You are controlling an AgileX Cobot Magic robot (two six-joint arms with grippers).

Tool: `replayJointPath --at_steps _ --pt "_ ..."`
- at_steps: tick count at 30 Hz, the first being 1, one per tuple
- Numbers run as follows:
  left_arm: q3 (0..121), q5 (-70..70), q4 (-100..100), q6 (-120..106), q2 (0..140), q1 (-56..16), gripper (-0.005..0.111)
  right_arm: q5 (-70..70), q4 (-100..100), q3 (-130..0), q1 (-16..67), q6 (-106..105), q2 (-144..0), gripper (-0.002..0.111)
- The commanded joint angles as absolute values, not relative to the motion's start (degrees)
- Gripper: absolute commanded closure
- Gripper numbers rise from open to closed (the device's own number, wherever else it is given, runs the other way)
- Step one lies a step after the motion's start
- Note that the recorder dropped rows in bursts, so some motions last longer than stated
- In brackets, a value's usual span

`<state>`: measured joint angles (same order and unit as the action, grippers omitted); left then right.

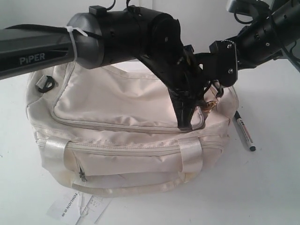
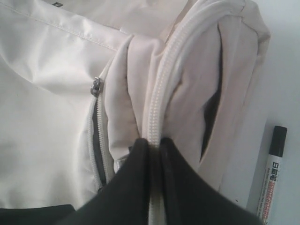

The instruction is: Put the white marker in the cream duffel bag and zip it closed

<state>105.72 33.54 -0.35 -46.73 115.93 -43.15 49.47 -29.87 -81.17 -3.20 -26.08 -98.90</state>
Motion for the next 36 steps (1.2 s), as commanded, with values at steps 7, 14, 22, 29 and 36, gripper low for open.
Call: replayJointPath --at_steps 7,14,22,29,36 --pt "105.76 28.75 -1.78 -44.85 117.31 -43.52 0.042 50.41 -30.37 -81.40 -3.36 -26.74 -98.84 0.108" --pt "105.76 27.56 -2.90 -44.95 120.09 -43.52 0.037 50.51 -31.24 -81.40 -3.36 -26.74 -98.84 0.108" --pt "105.76 24.49 -2.90 -44.95 122.60 -43.52 0.062 50.63 -31.47 -81.40 -3.36 -26.74 -98.84 0.108" --pt "105.76 27.14 -2.53 -44.95 121.64 -43.52 0.107 50.63 -31.47 -81.40 -3.36 -26.74 -98.84 0.108" --pt "105.76 32.89 -0.60 -43.17 119.23 -43.52 0.107 50.63 -31.47 -81.40 -3.36 -26.74 -98.84 0.108"
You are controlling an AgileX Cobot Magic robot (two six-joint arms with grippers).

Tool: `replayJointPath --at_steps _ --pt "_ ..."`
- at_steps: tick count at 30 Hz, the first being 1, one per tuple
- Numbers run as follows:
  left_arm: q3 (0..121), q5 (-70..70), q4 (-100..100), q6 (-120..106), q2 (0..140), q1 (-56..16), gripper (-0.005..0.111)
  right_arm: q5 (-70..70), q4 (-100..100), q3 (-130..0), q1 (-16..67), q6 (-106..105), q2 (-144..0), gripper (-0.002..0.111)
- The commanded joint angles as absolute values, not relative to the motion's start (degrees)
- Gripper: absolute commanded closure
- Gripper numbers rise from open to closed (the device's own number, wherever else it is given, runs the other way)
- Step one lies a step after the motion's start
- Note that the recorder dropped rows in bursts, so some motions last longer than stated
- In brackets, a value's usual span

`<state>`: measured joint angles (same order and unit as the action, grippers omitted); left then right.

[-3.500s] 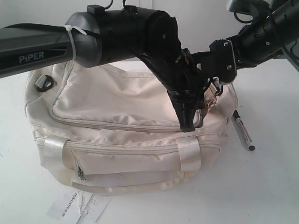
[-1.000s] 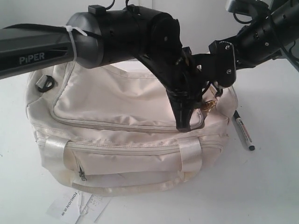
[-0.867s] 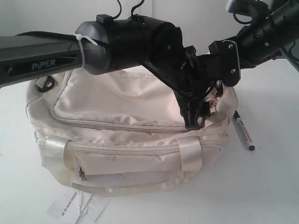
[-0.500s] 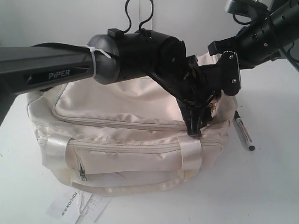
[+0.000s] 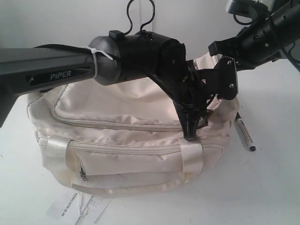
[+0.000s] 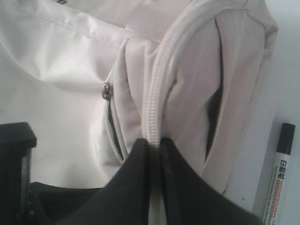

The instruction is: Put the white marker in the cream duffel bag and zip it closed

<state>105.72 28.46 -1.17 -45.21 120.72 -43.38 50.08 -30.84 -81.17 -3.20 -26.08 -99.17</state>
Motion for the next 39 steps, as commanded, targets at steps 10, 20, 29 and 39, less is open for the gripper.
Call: replayJointPath --at_steps 10,20,29,39 --pt "105.76 35.70 -0.82 -40.77 116.16 -43.52 0.107 50.22 -31.45 -81.40 -3.36 -26.78 -98.84 0.108" --pt "105.76 37.97 -1.26 -37.94 114.94 -43.72 0.107 49.58 -31.45 -81.40 -3.36 -26.78 -98.84 0.108" --pt "105.76 38.17 -1.12 -35.69 111.98 -45.38 0.107 49.61 -31.45 -81.40 -3.36 -26.78 -99.47 0.108" --pt "105.76 42.06 -0.77 -32.36 110.25 -45.38 0.107 49.61 -31.45 -81.40 -3.36 -26.78 -99.47 0.108"
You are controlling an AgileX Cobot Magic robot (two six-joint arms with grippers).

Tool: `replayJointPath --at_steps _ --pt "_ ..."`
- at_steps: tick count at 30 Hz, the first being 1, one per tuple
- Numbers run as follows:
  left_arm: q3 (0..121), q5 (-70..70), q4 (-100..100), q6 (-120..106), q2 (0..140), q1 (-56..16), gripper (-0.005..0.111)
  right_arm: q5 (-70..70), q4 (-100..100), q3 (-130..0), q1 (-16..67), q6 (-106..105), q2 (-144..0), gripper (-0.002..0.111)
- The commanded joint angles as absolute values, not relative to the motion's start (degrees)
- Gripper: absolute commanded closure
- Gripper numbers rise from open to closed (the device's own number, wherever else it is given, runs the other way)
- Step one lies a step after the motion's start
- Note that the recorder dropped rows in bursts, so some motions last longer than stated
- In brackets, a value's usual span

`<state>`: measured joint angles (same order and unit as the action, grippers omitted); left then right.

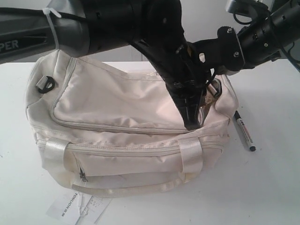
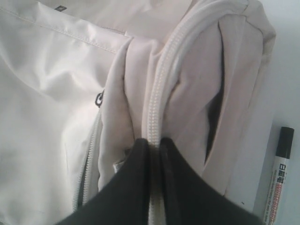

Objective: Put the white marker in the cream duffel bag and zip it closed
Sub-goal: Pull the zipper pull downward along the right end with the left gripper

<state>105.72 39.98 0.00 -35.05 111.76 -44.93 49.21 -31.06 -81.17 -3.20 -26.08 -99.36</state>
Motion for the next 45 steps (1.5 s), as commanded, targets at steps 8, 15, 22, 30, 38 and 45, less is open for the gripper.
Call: replayJointPath --at_steps 8,15,22,30,38,45 --pt "105.76 41.44 -0.77 -31.80 107.70 -45.38 0.107 49.59 -31.34 -81.40 -3.36 -26.78 -99.47 0.108" --pt "105.76 43.18 -0.77 -31.70 106.73 -45.38 0.107 49.59 -31.34 -81.40 -3.36 -26.78 -99.47 0.108" --pt "105.76 44.61 -0.77 -31.37 106.63 -45.38 0.107 49.05 -31.34 -81.40 -3.36 -26.78 -99.47 0.108" --pt "105.76 45.43 -1.14 -31.48 106.63 -47.59 0.107 48.55 -31.44 -81.40 -3.36 -26.88 -99.47 0.108" --pt "105.76 48.05 -0.74 -31.37 106.63 -48.65 0.107 48.42 -31.44 -81.40 -3.36 -26.77 -99.47 0.108" --pt "105.76 48.97 0.30 -30.74 106.63 -48.65 0.107 48.42 -31.44 -81.40 -3.36 -26.77 -99.47 0.108"
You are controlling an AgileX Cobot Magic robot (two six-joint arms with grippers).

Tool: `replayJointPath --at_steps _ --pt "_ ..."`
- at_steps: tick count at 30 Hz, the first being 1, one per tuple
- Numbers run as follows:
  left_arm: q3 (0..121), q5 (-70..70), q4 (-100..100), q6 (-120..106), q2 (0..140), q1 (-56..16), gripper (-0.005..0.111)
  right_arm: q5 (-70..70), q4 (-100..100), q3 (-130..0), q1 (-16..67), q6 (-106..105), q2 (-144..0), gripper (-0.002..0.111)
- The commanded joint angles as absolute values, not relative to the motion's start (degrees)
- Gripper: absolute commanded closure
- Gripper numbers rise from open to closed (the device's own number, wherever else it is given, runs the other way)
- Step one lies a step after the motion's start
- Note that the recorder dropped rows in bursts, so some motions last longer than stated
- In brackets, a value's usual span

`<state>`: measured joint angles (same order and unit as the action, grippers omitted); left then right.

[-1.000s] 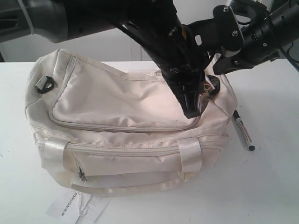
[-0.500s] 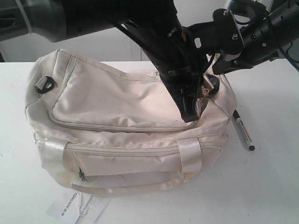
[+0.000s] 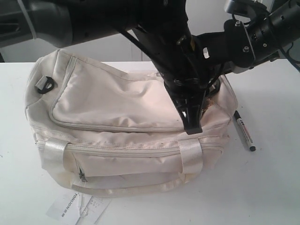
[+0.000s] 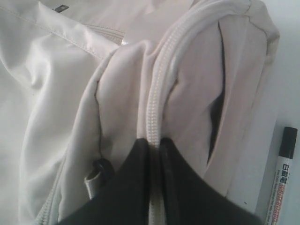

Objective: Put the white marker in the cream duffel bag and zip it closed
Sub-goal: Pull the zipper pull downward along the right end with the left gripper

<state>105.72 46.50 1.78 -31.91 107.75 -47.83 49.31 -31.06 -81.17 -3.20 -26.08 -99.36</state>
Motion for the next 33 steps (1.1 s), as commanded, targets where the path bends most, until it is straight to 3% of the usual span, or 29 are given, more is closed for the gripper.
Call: replayJointPath --at_steps 1,26,29,33 --pt "105.76 49.32 0.30 -30.61 106.63 -48.65 0.107 48.42 -31.44 -81.40 -3.36 -26.77 -99.47 0.108" --pt "105.76 50.17 0.98 -28.66 106.79 -48.65 0.107 48.86 -31.67 -81.40 -3.36 -25.31 -99.47 0.108" --pt "105.76 50.07 1.11 -28.66 106.79 -48.65 0.107 49.21 -32.10 -81.40 -3.36 -25.31 -99.47 0.102" --pt "105.76 50.07 1.35 -28.66 106.79 -48.65 0.107 50.05 -32.61 -81.40 -3.36 -25.31 -99.47 0.084"
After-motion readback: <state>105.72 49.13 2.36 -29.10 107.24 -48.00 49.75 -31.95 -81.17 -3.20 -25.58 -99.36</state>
